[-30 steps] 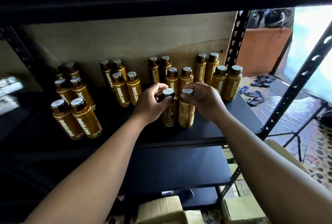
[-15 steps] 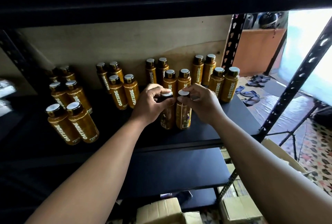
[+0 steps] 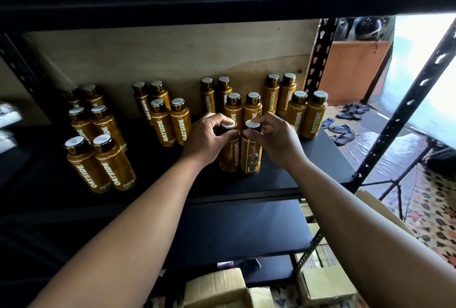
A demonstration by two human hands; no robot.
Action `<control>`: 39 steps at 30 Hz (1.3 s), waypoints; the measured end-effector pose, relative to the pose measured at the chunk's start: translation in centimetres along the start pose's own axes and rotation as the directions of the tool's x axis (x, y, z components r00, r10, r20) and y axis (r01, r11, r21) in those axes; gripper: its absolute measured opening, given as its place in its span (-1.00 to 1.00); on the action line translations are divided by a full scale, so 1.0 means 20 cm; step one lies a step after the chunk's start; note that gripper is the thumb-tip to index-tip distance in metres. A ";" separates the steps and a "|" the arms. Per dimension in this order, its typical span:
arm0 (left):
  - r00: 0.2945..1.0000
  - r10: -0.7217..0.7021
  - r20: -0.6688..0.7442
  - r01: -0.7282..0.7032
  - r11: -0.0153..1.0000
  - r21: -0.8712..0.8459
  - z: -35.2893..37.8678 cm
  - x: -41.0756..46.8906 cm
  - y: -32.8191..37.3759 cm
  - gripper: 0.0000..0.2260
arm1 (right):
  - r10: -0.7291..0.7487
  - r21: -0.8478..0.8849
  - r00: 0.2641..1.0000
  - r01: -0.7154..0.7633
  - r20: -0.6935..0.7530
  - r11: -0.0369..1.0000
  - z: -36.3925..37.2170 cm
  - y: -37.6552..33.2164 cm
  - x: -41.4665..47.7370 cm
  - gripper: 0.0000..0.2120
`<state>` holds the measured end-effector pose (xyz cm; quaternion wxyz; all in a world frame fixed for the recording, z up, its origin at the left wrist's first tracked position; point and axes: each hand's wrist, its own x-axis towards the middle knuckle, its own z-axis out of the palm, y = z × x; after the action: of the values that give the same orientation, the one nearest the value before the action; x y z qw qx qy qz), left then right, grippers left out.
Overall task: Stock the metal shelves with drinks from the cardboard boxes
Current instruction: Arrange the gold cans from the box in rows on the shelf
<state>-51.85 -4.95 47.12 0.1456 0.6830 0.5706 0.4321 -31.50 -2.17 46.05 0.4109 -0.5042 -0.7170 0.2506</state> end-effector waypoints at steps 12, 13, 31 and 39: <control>1.000 0.018 0.024 -0.017 0.999 -0.034 -0.01 -0.01 -0.03 -0.77 | 0.015 -0.007 1.000 -0.015 -0.020 1.000 -0.01 -0.02 -0.01 -0.67; 1.000 0.021 0.021 -0.020 0.999 -0.032 -0.01 -0.01 -0.03 -0.78 | 0.009 -0.005 1.000 -0.009 -0.011 1.000 -0.01 -0.02 -0.01 -0.71; 0.999 0.038 0.021 -0.037 0.998 -0.054 -0.01 -0.02 -0.04 -0.76 | -0.134 -0.038 0.985 0.139 0.105 0.990 -0.02 0.02 0.05 -0.65; 0.998 0.055 0.021 -0.054 0.997 -0.047 -0.01 -0.02 -0.04 -0.77 | -0.070 0.024 0.978 0.067 0.197 0.997 -0.05 0.00 0.04 -0.63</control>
<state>-52.42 -5.18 46.53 0.1559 0.6995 0.5398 0.4417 -30.85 -1.48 46.85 0.3503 -0.4482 -0.7692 0.2912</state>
